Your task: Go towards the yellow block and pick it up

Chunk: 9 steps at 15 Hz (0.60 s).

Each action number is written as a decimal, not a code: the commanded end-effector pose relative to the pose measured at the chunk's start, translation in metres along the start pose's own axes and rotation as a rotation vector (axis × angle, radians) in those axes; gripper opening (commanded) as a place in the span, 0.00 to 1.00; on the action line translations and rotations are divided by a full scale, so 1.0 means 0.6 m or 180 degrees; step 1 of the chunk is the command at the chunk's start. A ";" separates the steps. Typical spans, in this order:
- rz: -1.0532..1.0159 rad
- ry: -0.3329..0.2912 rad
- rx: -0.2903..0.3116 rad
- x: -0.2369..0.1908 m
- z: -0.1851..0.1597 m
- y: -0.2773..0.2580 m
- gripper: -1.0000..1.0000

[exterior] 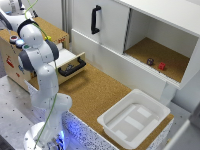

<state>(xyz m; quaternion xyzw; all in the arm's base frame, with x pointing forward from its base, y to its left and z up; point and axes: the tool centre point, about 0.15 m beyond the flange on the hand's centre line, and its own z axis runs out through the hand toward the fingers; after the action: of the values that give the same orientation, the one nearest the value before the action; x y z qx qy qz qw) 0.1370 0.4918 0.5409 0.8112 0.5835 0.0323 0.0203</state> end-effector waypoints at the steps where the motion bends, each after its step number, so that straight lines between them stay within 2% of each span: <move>1: -0.0073 -0.0043 0.0067 -0.008 0.028 0.100 1.00; 9: -0.0563 0.0047 0.0111 -0.059 0.069 0.284 1.00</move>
<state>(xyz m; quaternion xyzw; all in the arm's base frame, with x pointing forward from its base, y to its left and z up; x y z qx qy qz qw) 0.2388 0.4445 0.5299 0.7857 0.6177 0.0119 0.0332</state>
